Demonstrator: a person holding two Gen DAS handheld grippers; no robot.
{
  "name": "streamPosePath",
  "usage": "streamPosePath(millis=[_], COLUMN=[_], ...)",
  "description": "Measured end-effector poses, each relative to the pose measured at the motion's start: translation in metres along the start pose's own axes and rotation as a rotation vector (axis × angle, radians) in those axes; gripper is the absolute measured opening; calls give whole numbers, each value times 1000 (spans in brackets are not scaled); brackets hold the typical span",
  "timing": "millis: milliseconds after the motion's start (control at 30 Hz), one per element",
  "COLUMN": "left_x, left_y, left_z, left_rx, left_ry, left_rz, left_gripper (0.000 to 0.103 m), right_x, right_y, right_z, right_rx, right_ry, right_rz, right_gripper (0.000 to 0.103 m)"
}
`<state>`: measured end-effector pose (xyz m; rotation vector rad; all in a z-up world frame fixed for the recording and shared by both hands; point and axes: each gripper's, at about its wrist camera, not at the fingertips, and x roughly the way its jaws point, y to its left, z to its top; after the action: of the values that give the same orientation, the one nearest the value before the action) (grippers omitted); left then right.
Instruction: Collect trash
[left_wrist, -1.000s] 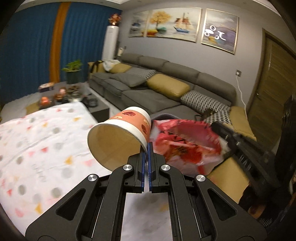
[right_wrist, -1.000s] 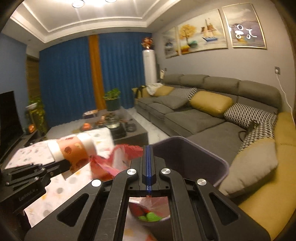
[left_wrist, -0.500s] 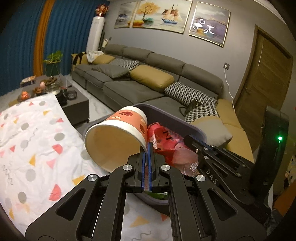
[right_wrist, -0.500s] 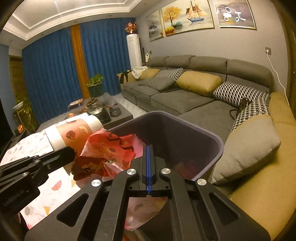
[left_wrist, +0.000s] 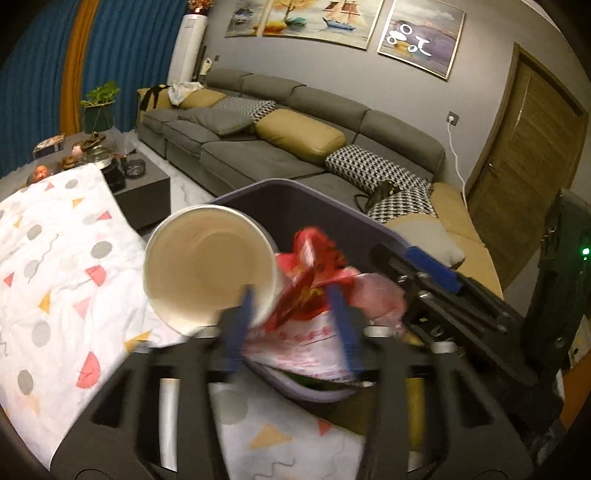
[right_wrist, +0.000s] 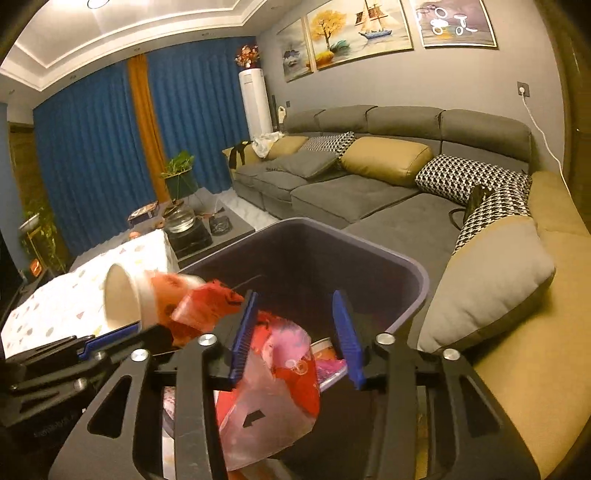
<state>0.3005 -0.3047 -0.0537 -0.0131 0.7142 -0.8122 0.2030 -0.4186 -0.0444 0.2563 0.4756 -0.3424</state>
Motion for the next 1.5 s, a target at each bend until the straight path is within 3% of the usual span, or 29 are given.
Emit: streamPosePath(millis=[100, 167, 433, 567, 700, 900, 1133, 1500], left_x=[-6, -10, -24, -43, -72, -134, -210, -284], left_y=[9, 16, 18, 18, 22, 29, 34, 32], left_z=[-1, -3, -7, -14, -29, -59, -91, -140], left_rx=[-31, -56, -71, -63, -62, -74, -106, -138], left_ry=[-12, -24, -41, -72, -107, -176, -263, -299], left_rz=[15, 34, 60, 93, 189, 370, 518, 566], left_gripper=[61, 76, 82, 87, 91, 97, 97, 97], right_x=[-5, -6, -17, -30, -49, -81, -114, -178], right_y=[-4, -4, -2, 1, 11, 43, 77, 122], right_z=[1, 1, 3, 3, -5, -27, -51, -91], right_rx=[20, 20, 16, 9, -32, -122, -186, -240], right_ry=[-16, -23, -41, -67, -92, -110, -111, -122], right_rz=[4, 4, 8, -1, -22, -38, -6, 61], right_gripper=[55, 56, 59, 67, 83, 98, 98, 98])
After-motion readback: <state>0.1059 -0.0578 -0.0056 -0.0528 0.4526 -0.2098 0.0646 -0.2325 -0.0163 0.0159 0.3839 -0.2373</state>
